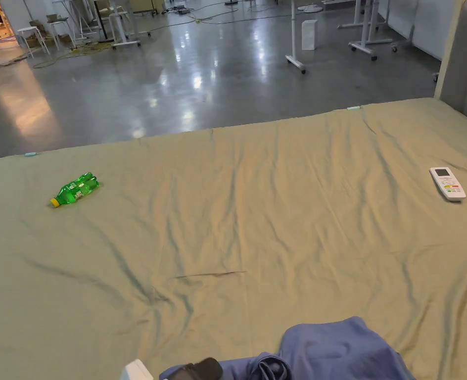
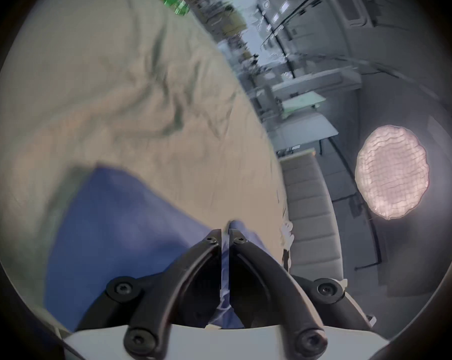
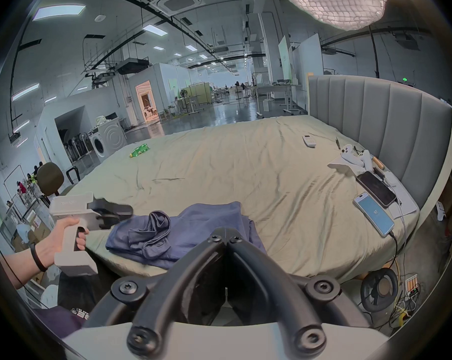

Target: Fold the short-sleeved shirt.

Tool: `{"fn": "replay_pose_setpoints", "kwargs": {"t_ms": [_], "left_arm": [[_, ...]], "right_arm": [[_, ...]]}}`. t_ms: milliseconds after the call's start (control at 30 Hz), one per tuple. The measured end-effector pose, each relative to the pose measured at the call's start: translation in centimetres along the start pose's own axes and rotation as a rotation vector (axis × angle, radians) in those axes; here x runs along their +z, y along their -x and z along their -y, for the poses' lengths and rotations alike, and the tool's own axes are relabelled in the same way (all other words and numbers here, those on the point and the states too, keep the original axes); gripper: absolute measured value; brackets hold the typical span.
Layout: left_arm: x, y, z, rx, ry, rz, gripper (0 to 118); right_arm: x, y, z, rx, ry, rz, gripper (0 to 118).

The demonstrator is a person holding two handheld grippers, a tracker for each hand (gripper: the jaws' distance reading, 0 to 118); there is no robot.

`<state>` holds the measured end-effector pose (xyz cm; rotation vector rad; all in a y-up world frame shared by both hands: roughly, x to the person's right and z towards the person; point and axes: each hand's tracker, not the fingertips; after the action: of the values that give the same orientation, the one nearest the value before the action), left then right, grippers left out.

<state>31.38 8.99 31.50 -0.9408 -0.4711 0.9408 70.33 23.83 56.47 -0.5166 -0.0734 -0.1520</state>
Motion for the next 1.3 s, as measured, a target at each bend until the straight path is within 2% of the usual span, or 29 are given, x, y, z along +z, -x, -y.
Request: {"fn": "replay_pose_setpoints", "kwargs": {"t_ms": [67, 133, 167, 200, 300, 433, 467, 500, 533, 567, 600, 633, 800, 933, 967, 1000, 1033, 1100, 1133, 1167, 1300], "left_arm": [[-1.9, -2.8, 3.1, -0.028, 0.084, 0.033, 6], [-4.0, -3.5, 4.9, -0.050, 0.149, 0.001, 6], [-5.4, -1.0, 4.3, -0.077, 0.191, -0.017, 5], [-6.5, -1.2, 4.9, -0.110, 0.232, -0.045, 4], [-7.1, -2.5, 4.9, -0.188, 0.220, -0.077, 3], [-5.2, -2.8, 2.7, -0.235, 0.221, -0.054, 9], [-4.0, -3.0, 2.3, -0.279, 0.181, -0.008, 17], [-2.0, -3.2, 1.6, -0.336, 0.125, 0.080, 36], [-0.7, -3.3, 0.8, -0.351, 0.109, 0.123, 71], [1.1, -3.5, -0.2, -0.351, 0.095, 0.149, 95], [3.1, -3.4, -1.4, -0.322, 0.087, 0.115, 109], [4.4, -3.0, -2.3, -0.303, 0.054, 0.114, 111], [9.2, 3.8, -6.7, -0.096, -0.062, 0.030, 111], [7.7, 6.2, -4.9, 0.086, -0.032, 0.032, 109], [6.7, 3.9, -3.0, 0.113, -0.015, 0.038, 106], [5.4, 3.3, -1.8, 0.120, 0.025, 0.068, 101], [4.3, 3.2, -1.1, 0.123, 0.048, 0.075, 84], [3.1, 3.8, -0.8, 0.135, 0.078, 0.115, 41], [2.8, 4.3, -1.1, 0.142, 0.092, 0.089, 12], [2.4, 3.8, -0.8, 0.105, 0.087, 0.024, 12], [3.6, 3.6, -2.1, 0.102, 0.076, 0.037, 10]], "right_arm": [[0.4, 0.1, 0.0, 0.015, 0.001, -0.001, 0], [0.6, 0.1, 0.0, 0.021, 0.005, 0.007, 0], [0.7, 0.0, 0.0, 0.020, 0.008, 0.011, 0], [0.7, -0.2, 0.2, 0.018, 0.011, 0.016, 0], [0.8, -0.4, 0.3, 0.004, 0.015, 0.025, 0], [0.4, -0.3, 0.3, 0.001, 0.023, 0.013, 0], [0.5, -0.1, 0.1, 0.014, 0.023, 0.016, 0], [0.5, 0.0, 0.0, 0.025, 0.019, 0.016, 0], [0.4, 0.0, -0.1, 0.025, 0.018, 0.010, 0], [0.2, 0.0, -0.2, 0.021, 0.020, -0.004, 0], [0.0, 0.0, -0.3, 0.018, 0.024, -0.014, 0], [-0.2, 0.1, -0.3, 0.020, 0.024, -0.015, 0], [-0.9, 0.6, -0.2, 0.027, 0.034, -0.044, 0], [-1.0, 1.2, -0.2, 0.037, 0.044, -0.063, 0], [-0.9, 1.4, -0.3, 0.043, 0.047, -0.064, 0], [-0.8, 1.5, -0.2, 0.052, 0.048, -0.061, 0], [-0.7, 1.6, -0.2, 0.058, 0.048, -0.056, 0], [-0.2, 1.5, -0.2, 0.057, 0.049, -0.053, 0], [0.0, 1.4, -0.2, 0.054, 0.048, -0.050, 0], [0.2, 1.4, -0.1, 0.051, 0.048, -0.044, 0], [0.4, 0.8, 0.2, 0.038, 0.062, -0.022, 0]]}}
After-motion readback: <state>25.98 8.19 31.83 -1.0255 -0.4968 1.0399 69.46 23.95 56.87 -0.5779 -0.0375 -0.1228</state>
